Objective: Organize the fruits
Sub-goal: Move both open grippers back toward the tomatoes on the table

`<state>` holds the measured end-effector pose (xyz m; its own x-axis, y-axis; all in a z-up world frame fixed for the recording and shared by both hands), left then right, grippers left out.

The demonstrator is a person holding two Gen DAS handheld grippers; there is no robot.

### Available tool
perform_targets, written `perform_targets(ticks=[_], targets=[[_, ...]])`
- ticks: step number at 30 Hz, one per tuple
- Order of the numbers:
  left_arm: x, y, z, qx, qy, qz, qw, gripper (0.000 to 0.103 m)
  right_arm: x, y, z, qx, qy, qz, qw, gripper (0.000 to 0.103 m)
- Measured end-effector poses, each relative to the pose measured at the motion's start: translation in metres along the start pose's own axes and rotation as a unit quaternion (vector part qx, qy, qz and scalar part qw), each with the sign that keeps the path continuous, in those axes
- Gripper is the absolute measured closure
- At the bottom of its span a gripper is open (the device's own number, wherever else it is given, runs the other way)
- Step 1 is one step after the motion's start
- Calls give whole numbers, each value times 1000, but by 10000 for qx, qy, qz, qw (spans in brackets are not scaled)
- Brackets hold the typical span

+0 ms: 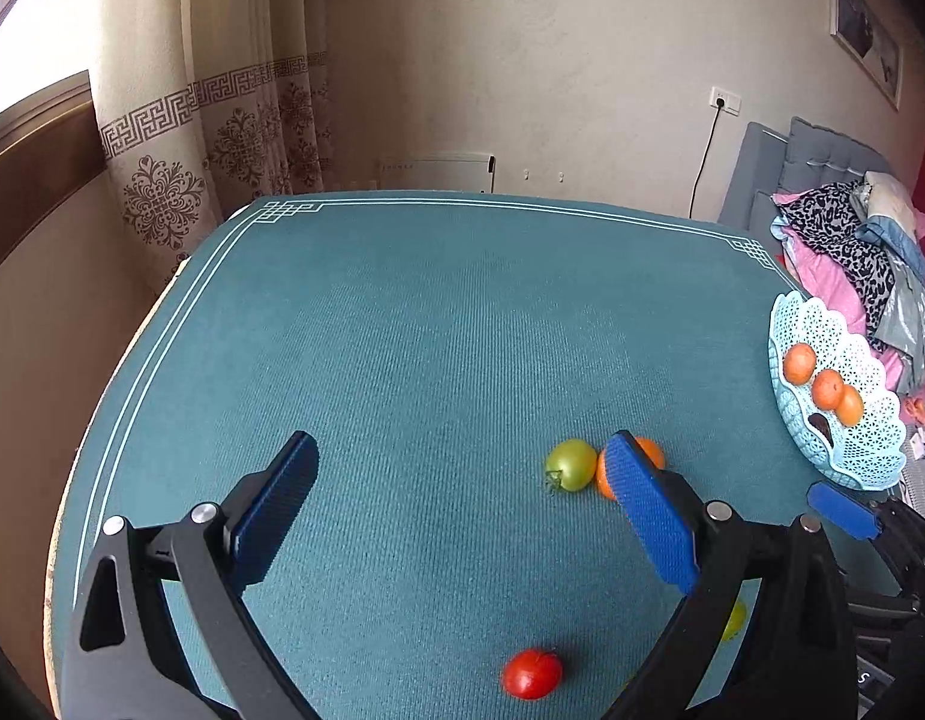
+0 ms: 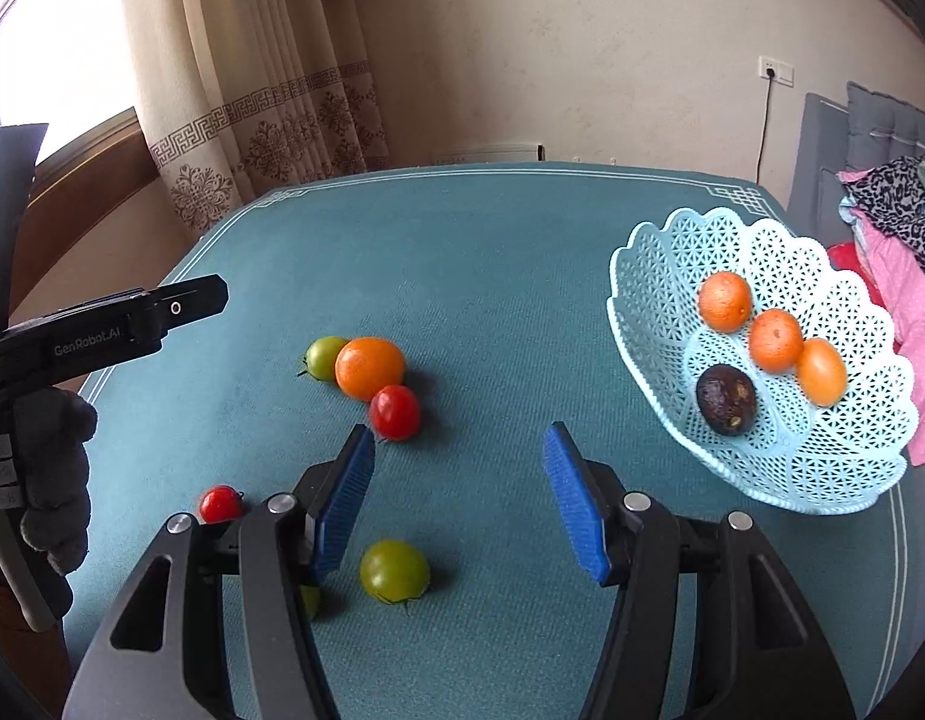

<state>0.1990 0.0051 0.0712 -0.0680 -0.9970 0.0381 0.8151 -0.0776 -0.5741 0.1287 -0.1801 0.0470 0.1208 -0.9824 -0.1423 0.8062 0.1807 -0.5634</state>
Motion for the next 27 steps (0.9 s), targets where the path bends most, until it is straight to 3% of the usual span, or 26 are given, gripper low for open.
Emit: perform_targets(ticks=[11,20,27], targets=[[-21,14,-13,-181,-167,39,9997,5,-31,43,-3,-329,-316,264,9986,57],[-24,23,-20,-273,-182,54,9994,5,-30,74,-7,-677,-186,406,9967,64],[-24,32,-20,-341,-132,71,9993,5,-30,82,-7,-691,-177,498,9962,72]])
Point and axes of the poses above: each gripper's, at about its wrist camera, not at the fingertips, and y roughly the way its jaws point, x to its right, z to its top, the point moved 4 cm from there along y, roughly the way its jaws point, and after that the axes turned 10 degrees about x, right-handed, at the moved point
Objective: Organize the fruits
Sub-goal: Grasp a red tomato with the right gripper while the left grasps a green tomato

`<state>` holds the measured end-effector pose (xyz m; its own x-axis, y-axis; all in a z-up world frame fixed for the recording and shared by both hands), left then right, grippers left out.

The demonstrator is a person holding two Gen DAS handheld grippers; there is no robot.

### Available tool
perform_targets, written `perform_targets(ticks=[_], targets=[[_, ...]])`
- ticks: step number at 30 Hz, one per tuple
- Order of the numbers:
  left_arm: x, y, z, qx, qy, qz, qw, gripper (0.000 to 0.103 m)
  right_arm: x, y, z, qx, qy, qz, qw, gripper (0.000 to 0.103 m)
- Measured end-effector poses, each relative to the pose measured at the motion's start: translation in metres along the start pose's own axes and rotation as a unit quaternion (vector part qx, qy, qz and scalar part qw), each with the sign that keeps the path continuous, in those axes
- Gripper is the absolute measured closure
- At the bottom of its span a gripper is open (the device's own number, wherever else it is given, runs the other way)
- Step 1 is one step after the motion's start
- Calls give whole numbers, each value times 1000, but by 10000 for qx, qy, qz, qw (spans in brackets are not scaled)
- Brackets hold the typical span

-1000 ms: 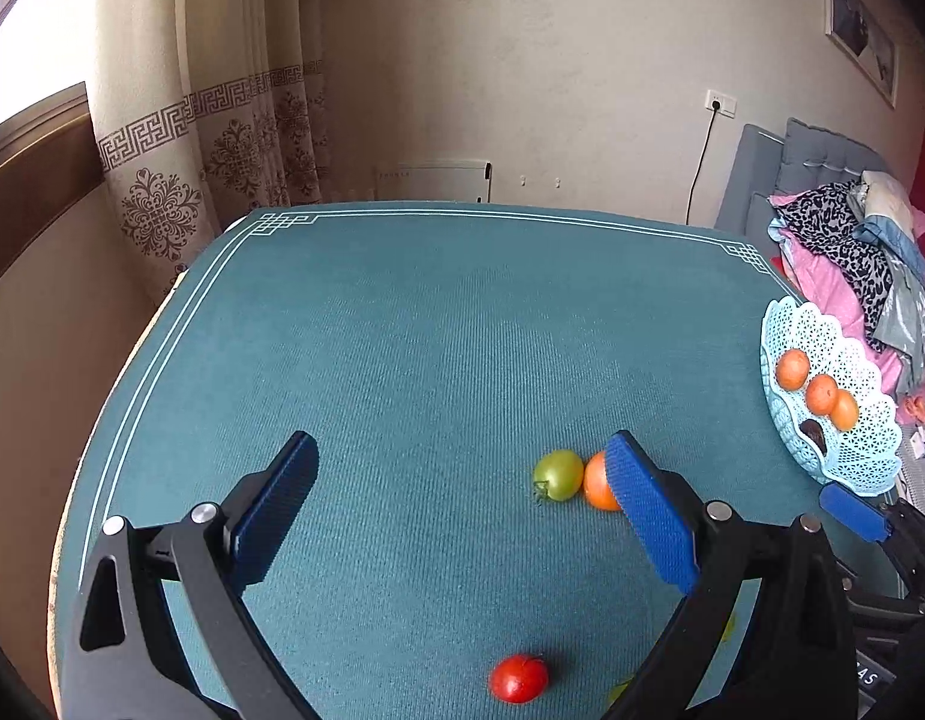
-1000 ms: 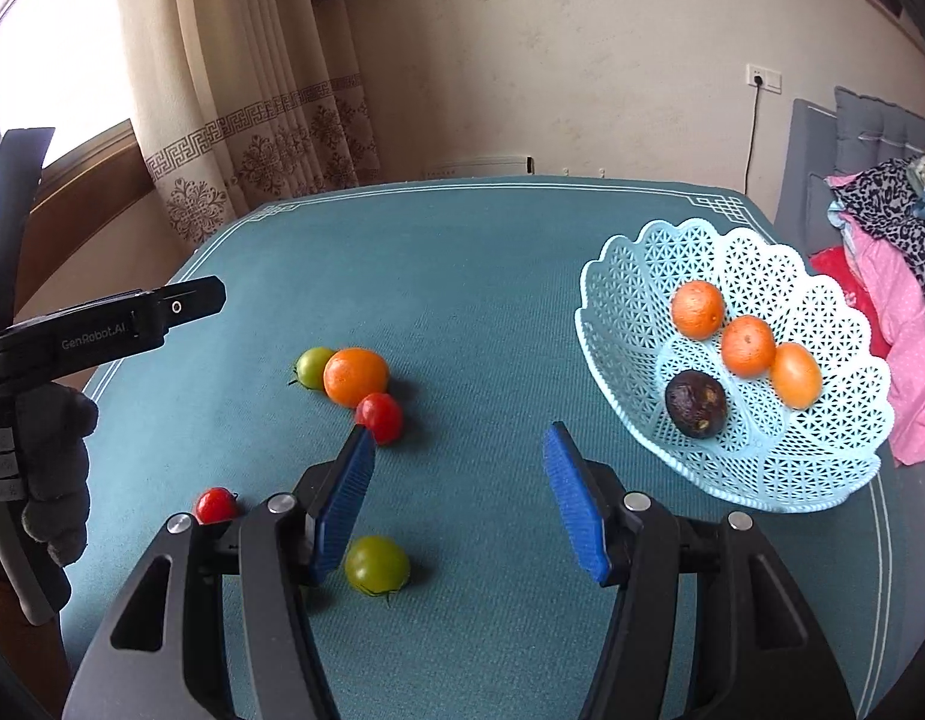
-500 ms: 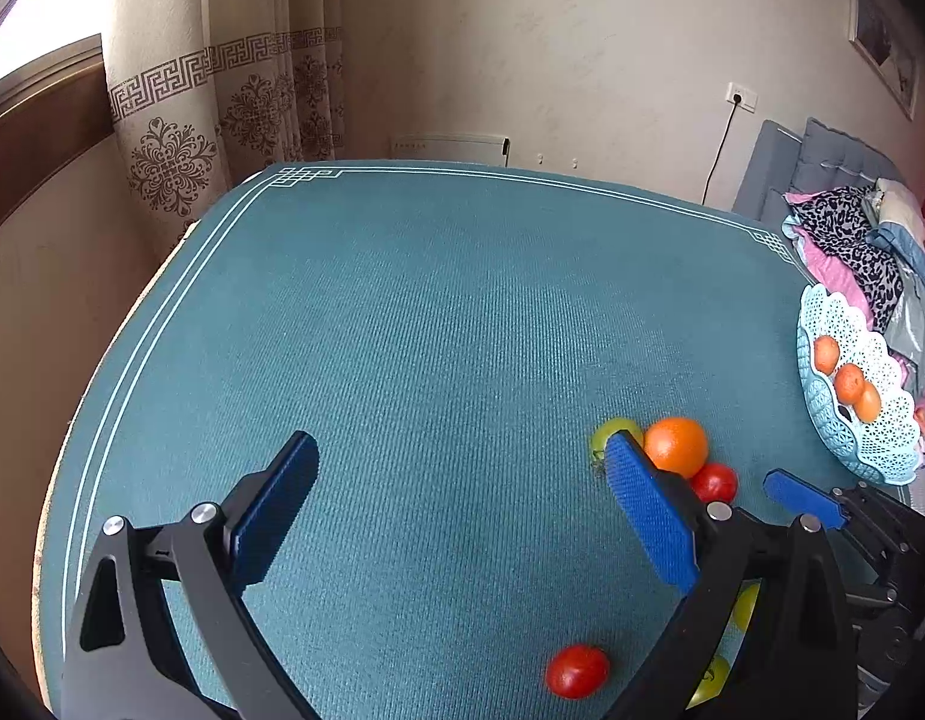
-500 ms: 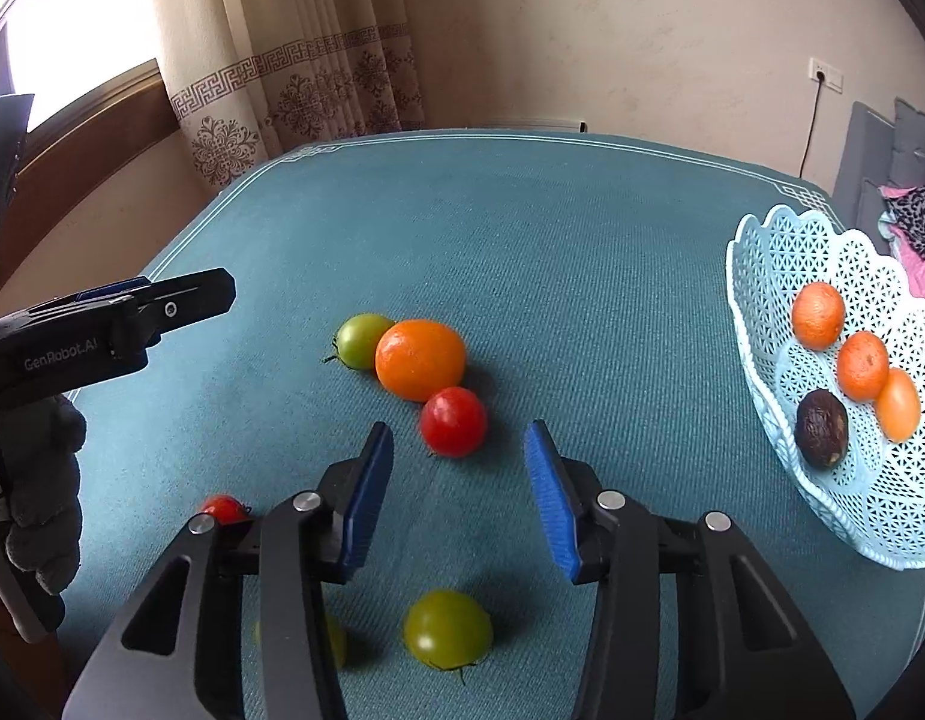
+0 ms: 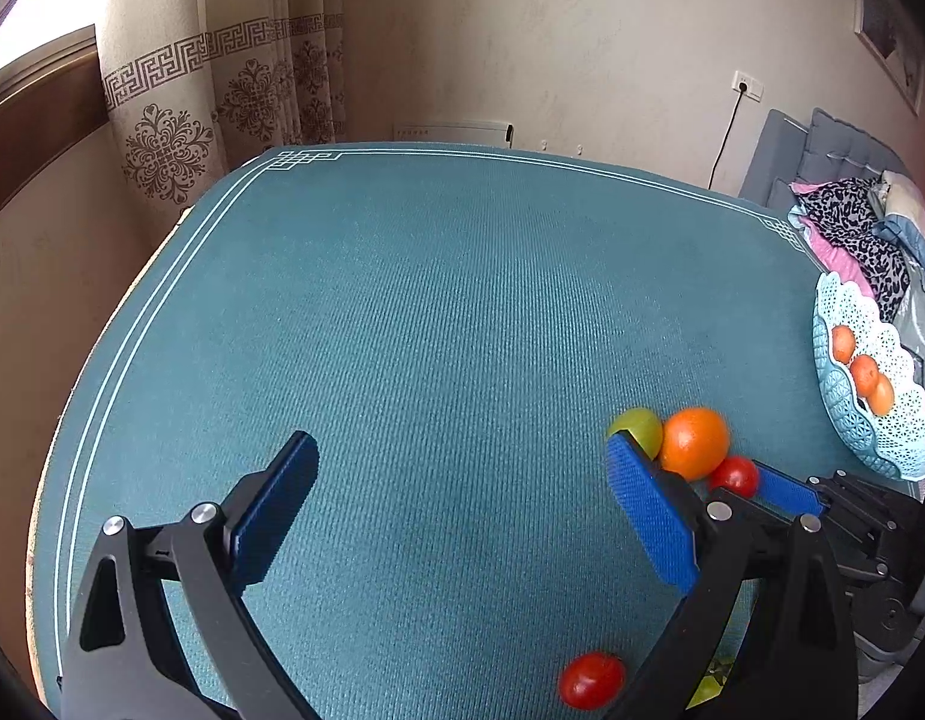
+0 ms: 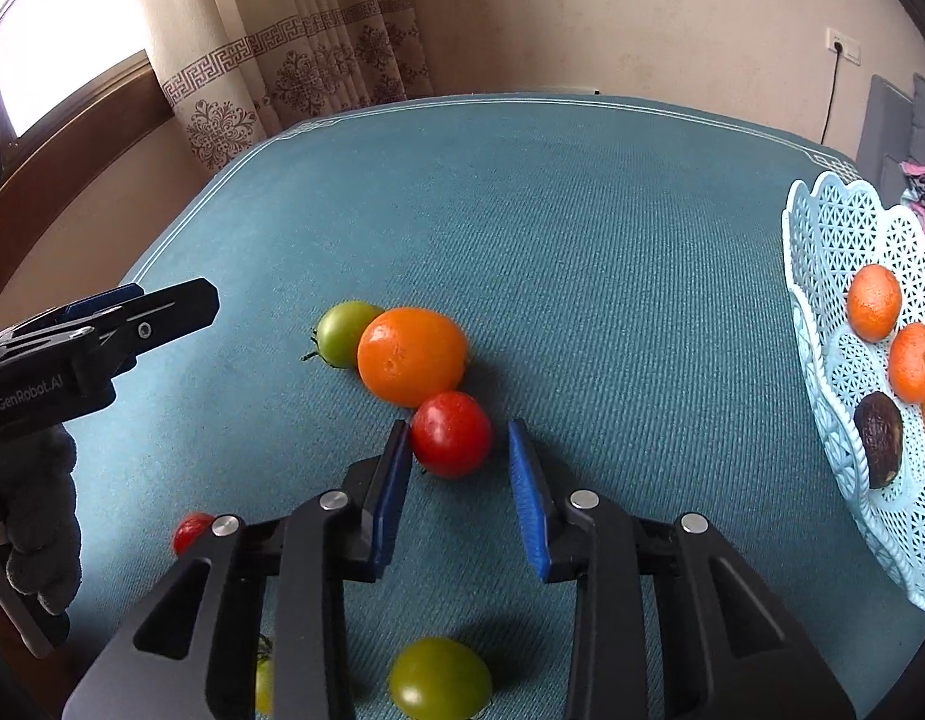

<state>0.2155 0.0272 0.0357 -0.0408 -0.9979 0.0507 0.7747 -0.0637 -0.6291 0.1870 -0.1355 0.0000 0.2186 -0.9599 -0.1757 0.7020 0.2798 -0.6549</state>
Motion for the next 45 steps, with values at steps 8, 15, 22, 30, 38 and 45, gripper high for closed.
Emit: perform_targets(ticks=[8,15,22,30,38,45], targets=[[16,2,-1,-31,197,-45,9998,5,5,-10,-4,59,33,62,10000,76],[51,2,-1,2,596,-197,9980,5,21,-29,-6,194,193,-36,9996,76],[78,2,-6,21,932,-280,9953,5,38,-47,-16,260,334,-76,9991,76],[75,10,-12,-100,1097,-136,9938,5,45,-56,-23,305,375,-54,9988,76],[86,21,-12,-153,1395,-157,9900,5,46,-61,-22,373,439,-24,9983,76],[82,29,1,-107,1344,-93,9908,5,54,-66,-25,397,507,-18,9979,76]])
Point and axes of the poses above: each gripper's, at about its wrist camera, not at the fingertips, and y roughly the way its jaws point, x to its right, z to its top, the point moved 4 cm from there along y, roughly the way its jaws point, and after that the axes turned 10 degrees about x, right-handed, at the moved point
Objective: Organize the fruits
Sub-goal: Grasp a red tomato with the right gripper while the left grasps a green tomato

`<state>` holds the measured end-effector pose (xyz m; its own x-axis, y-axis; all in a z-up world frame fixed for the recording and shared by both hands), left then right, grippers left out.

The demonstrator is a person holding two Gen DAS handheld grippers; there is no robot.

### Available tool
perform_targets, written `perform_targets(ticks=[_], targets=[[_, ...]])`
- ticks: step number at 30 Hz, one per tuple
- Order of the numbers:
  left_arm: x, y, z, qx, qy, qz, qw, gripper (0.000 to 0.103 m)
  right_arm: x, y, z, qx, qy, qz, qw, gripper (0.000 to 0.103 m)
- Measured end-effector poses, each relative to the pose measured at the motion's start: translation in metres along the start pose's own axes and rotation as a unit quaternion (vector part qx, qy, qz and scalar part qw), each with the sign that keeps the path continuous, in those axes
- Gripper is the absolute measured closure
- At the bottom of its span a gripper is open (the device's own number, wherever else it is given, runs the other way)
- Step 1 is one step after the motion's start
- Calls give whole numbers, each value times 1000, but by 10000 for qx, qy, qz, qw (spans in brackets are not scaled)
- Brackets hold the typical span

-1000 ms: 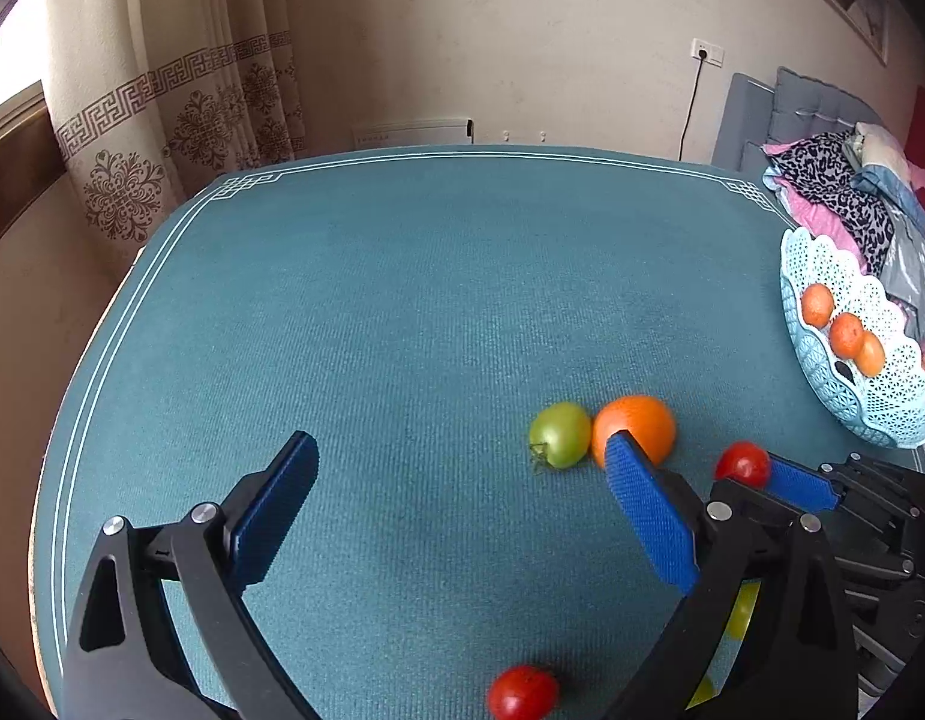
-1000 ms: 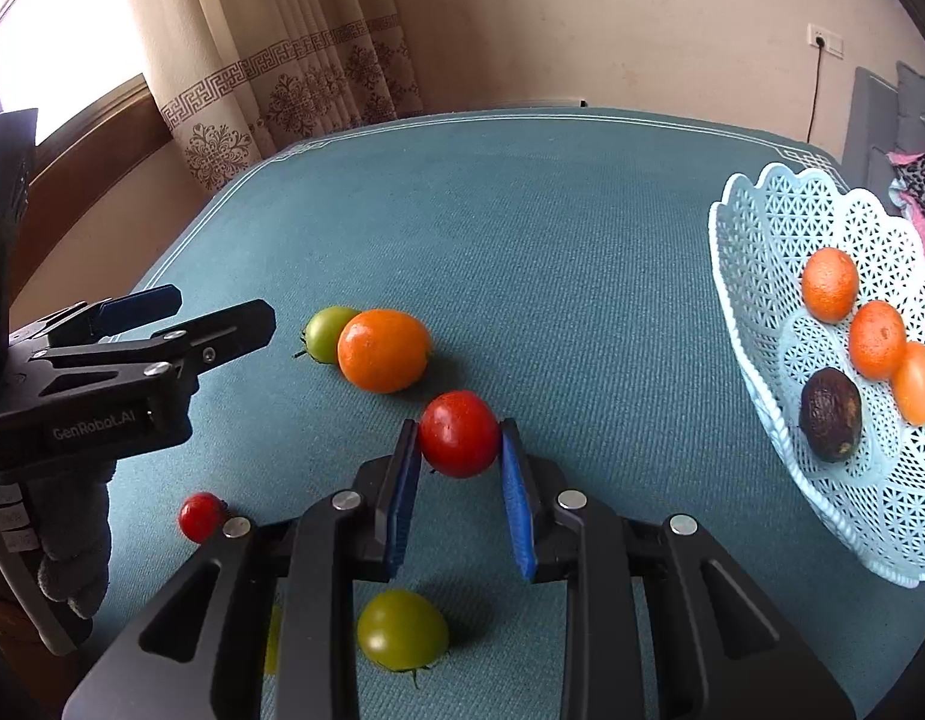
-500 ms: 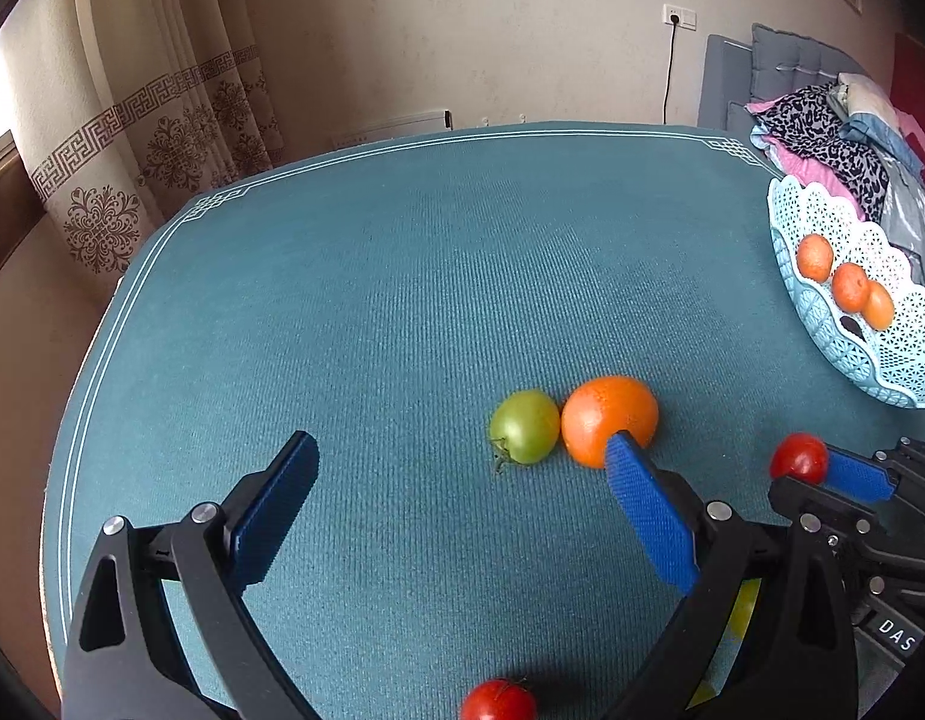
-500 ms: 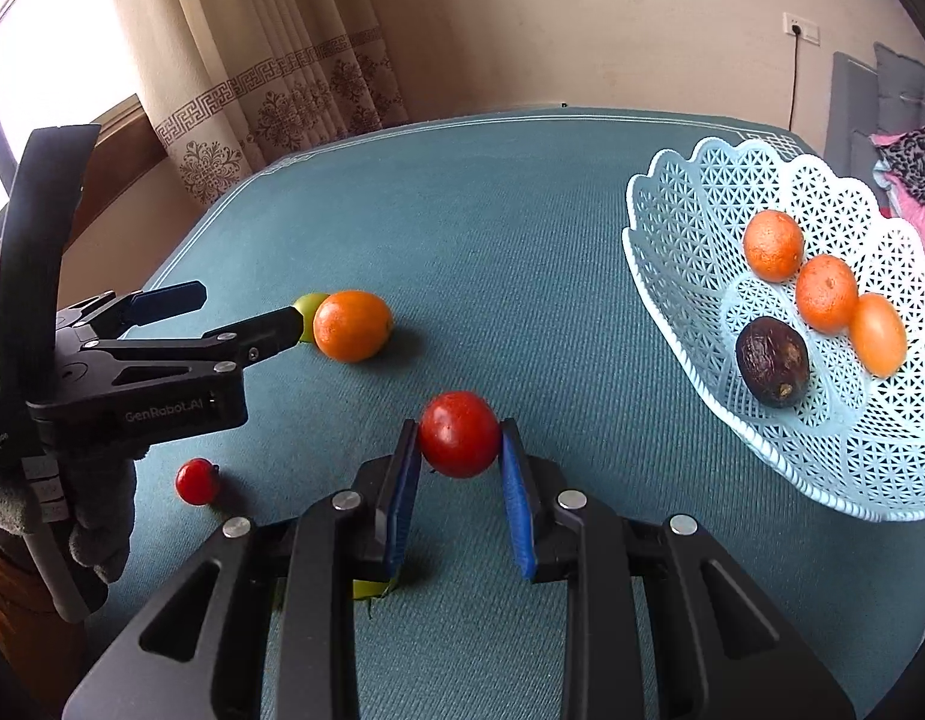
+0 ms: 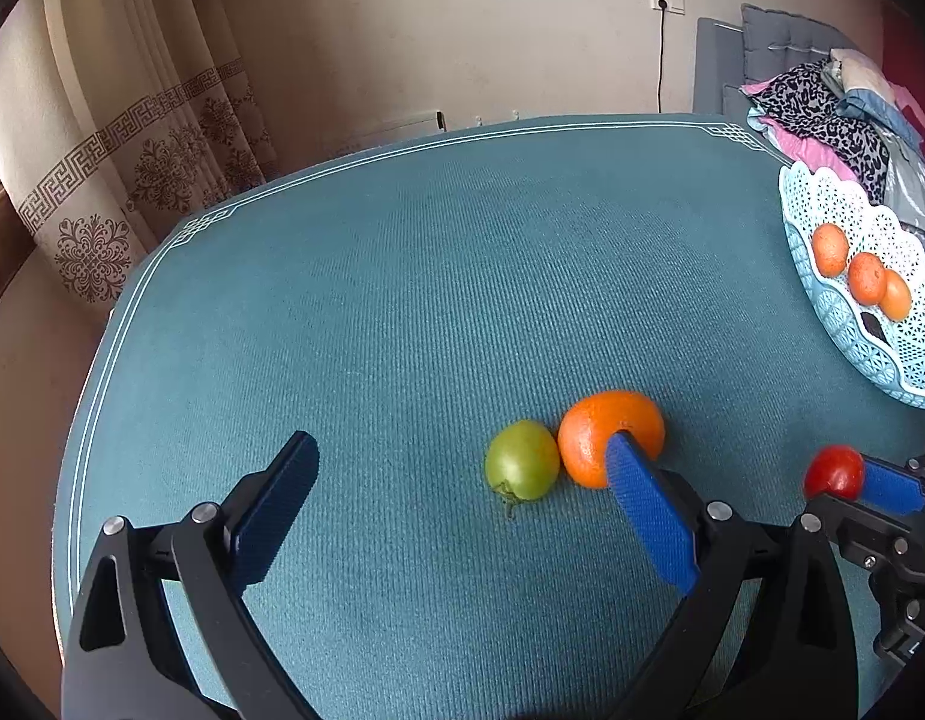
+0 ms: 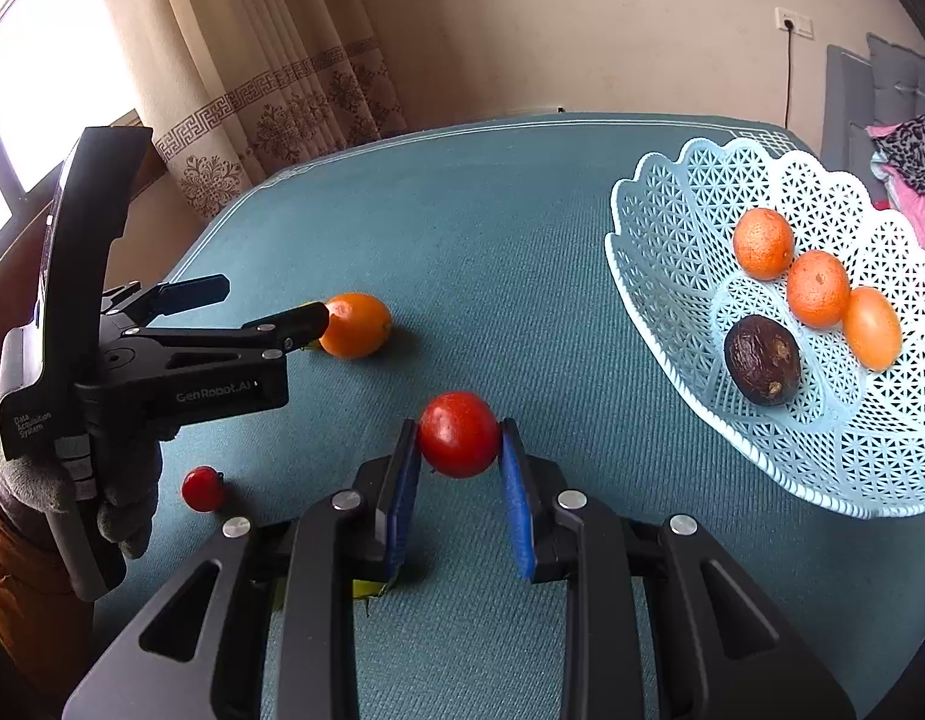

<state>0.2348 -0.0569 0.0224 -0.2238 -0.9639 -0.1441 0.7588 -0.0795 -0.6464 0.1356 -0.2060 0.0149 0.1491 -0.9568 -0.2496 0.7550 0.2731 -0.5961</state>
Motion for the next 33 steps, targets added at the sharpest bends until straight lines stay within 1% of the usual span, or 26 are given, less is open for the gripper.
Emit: perform_targets(ticks=[6,10,12,13,14,15,18,22,26,28,30,31,33], targets=[[-2,1,-3,-65,-62,-251,9996,5,-1,0,3,18,9,8,10000,76],[-10,0,-12,-123,-47,-292,9995,8,0,-1,3,19,32,15,10000,76],[-14,-1,-14,-143,-28,-275,9995,16,-1,0,2,7,20,26,10000,76],[-15,0,-15,-151,-15,-270,9995,18,-2,1,2,2,14,32,10000,76],[-16,1,-15,-165,7,-276,9995,24,-2,1,2,-1,7,33,10000,76],[-15,2,-16,-181,34,-303,9994,28,-3,1,2,-6,2,36,10000,76],[-10,3,-14,-134,133,-376,9991,36,-3,2,2,-9,-10,28,10000,76],[0,6,-10,-89,308,-431,9986,41,-3,3,1,-17,3,5,10000,76],[5,12,-7,-118,370,-498,9980,50,-2,3,2,-15,9,11,10000,76],[6,16,-8,-169,404,-544,9976,56,-2,3,1,-10,23,16,10000,76],[7,21,-9,-245,380,-578,9973,71,-1,4,1,-6,36,20,10000,76],[8,21,-11,-280,350,-586,9973,74,-1,4,1,-4,46,22,10000,76],[7,21,-12,-248,296,-604,9974,75,1,3,1,2,66,25,10000,76]])
Point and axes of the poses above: each gripper's, at about its wrist camera, not at the fingertips, and y roughly the way its jaws point, x to its right, z to its top, the point moved 4 cm from there along y, roughly the way its jaws point, and after that the axes turned 10 degrees about x, right-handed, at the moved point
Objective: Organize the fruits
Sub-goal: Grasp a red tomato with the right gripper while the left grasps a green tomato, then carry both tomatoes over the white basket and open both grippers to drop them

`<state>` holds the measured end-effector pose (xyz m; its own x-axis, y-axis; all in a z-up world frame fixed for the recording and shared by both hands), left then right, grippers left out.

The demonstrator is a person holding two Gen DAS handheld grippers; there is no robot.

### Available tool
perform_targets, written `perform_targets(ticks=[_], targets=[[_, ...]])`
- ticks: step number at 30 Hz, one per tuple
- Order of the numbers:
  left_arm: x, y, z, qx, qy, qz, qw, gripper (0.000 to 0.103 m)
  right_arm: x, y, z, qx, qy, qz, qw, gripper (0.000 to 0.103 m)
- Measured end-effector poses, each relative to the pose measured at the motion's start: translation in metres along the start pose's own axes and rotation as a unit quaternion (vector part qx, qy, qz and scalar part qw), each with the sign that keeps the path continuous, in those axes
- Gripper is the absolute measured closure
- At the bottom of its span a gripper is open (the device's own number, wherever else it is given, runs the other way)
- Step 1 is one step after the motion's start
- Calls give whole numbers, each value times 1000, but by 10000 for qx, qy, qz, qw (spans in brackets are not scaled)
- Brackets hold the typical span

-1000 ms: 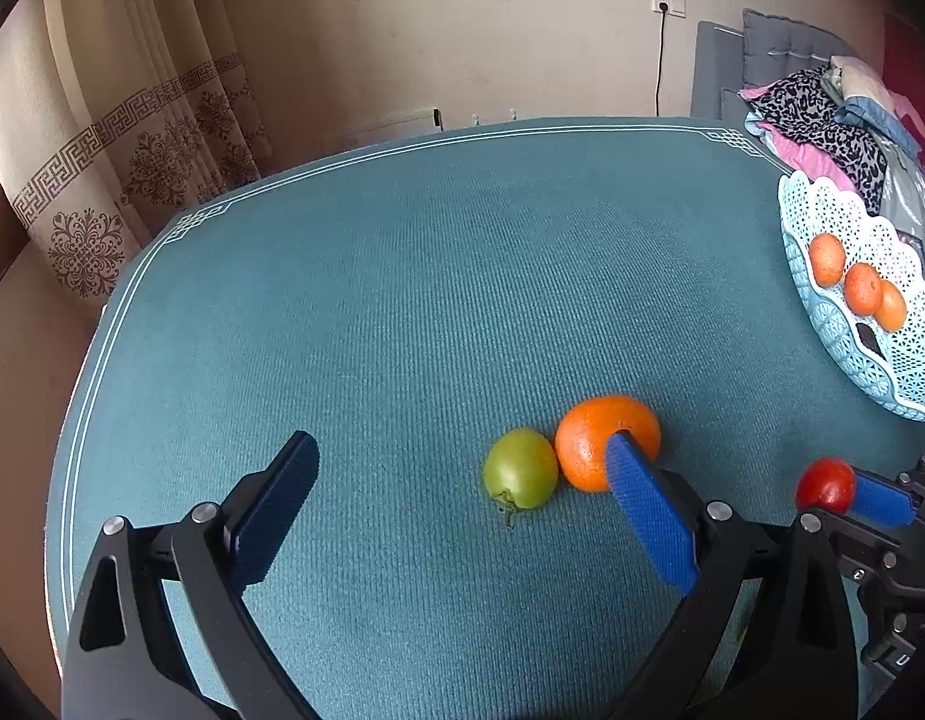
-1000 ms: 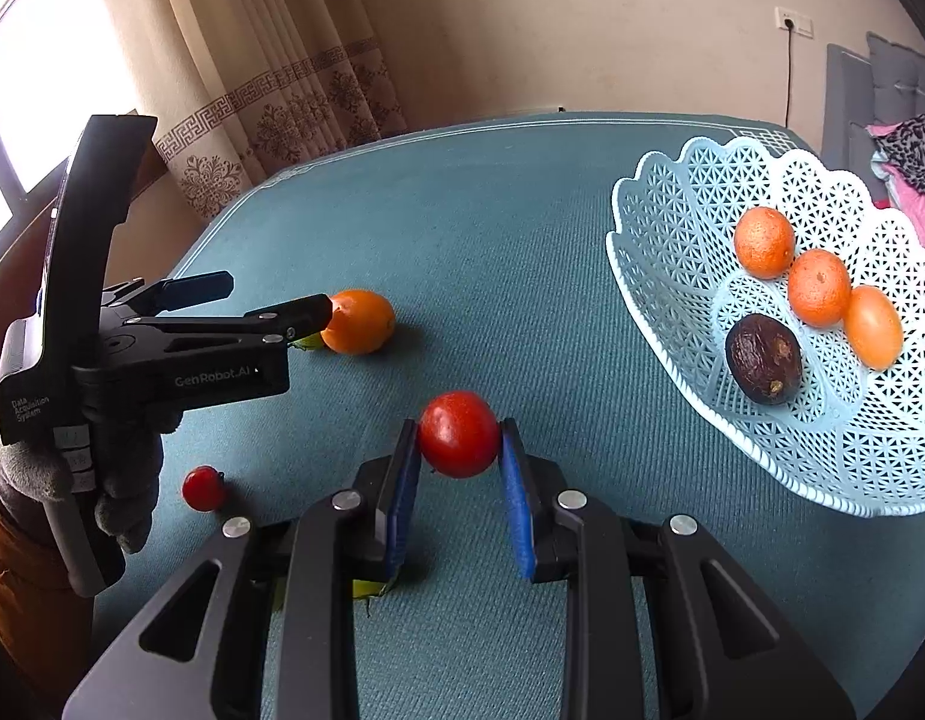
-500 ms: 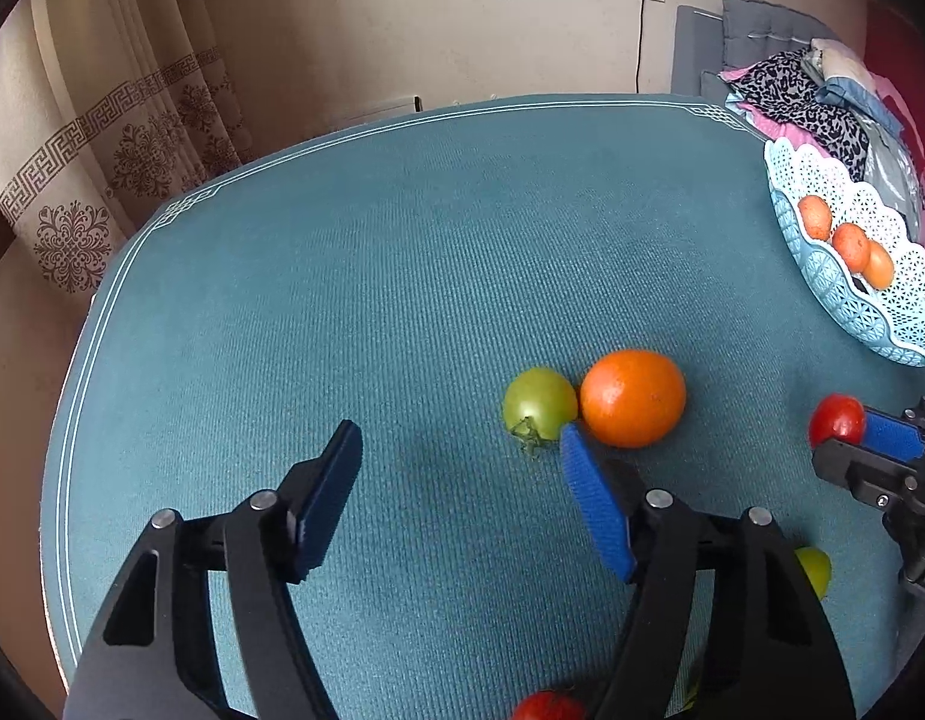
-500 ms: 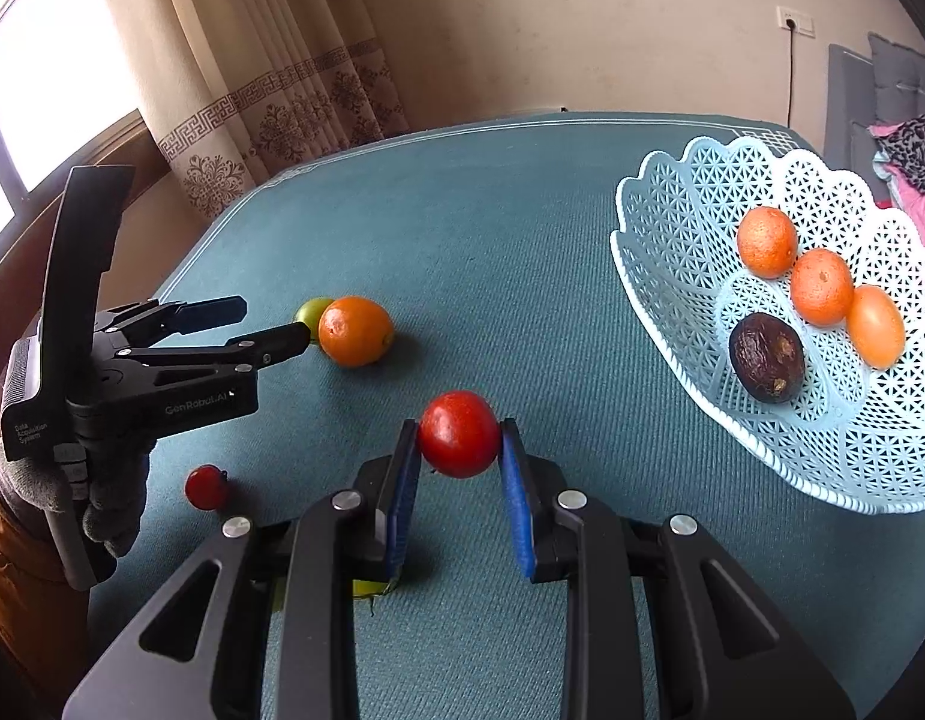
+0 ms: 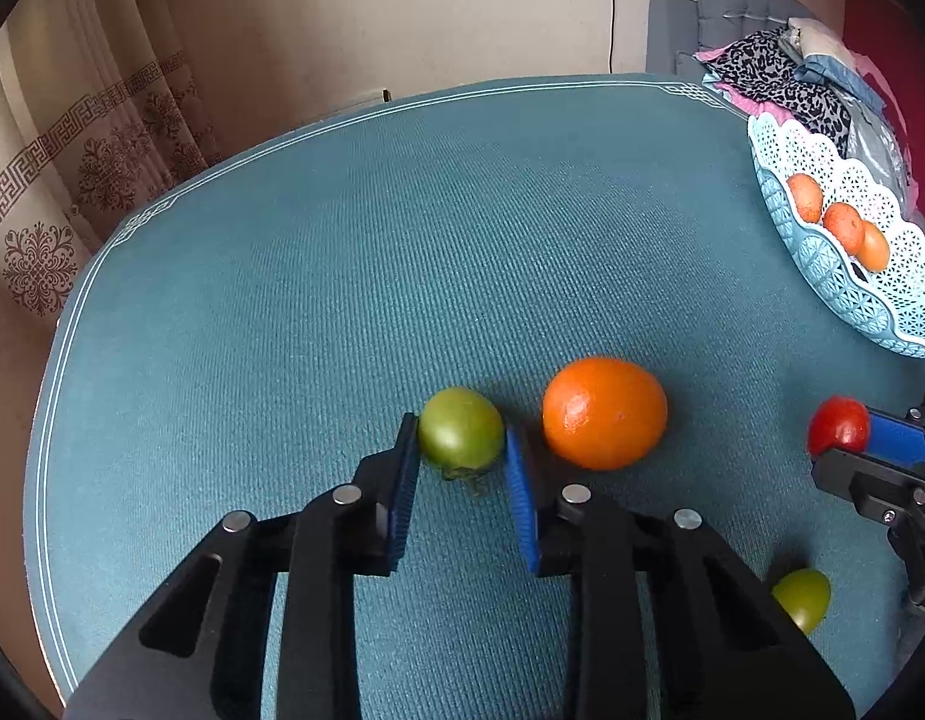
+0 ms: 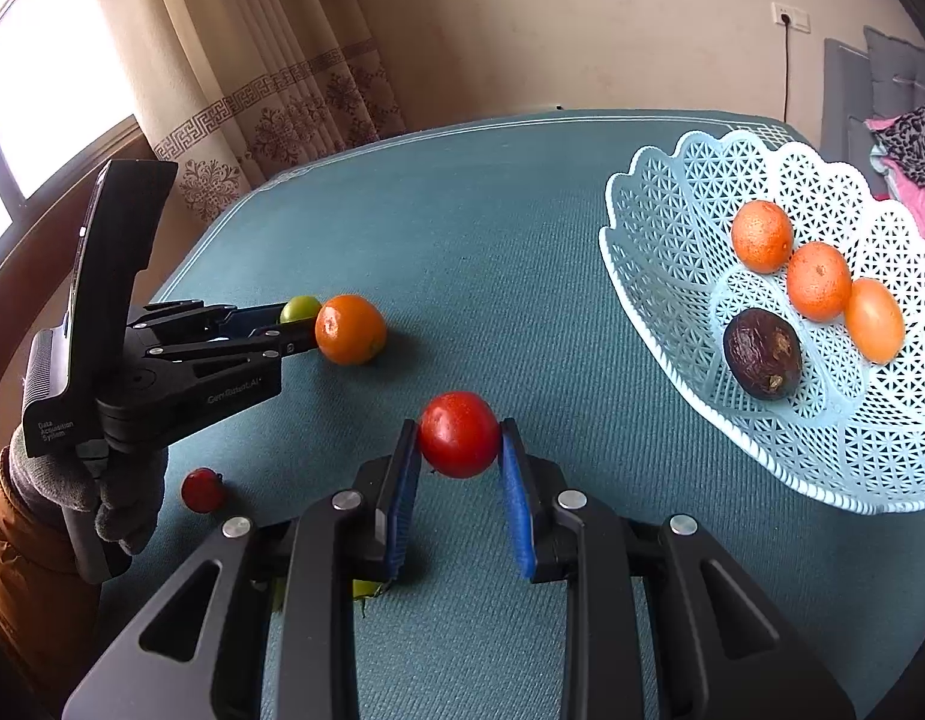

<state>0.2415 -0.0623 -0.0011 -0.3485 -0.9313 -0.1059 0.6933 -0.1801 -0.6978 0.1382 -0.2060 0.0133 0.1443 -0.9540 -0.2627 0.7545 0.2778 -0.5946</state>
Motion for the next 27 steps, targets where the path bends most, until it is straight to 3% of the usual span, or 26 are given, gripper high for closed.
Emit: perform_targets(ticks=[15,27], targets=[[-2,-43,3,369,-261,164,9988,75,-1,-19,3,181,37,32,9998,76],[25,-81,9,728,-263,-65,9970,75,10,-49,6,404,161,-22,9991,76]])
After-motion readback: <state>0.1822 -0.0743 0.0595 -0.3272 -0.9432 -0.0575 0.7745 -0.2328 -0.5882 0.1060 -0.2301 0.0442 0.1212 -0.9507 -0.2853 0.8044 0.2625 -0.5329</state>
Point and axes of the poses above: each gripper's, at about its wrist camera, not at the fingertips, and y roughly the way its jaws point, x to its right, z to its top, the point moved 4 cm from there along y, roughly the way its jaws point, and after that the axes turned 10 degrees about x, right-handed, at the moved point
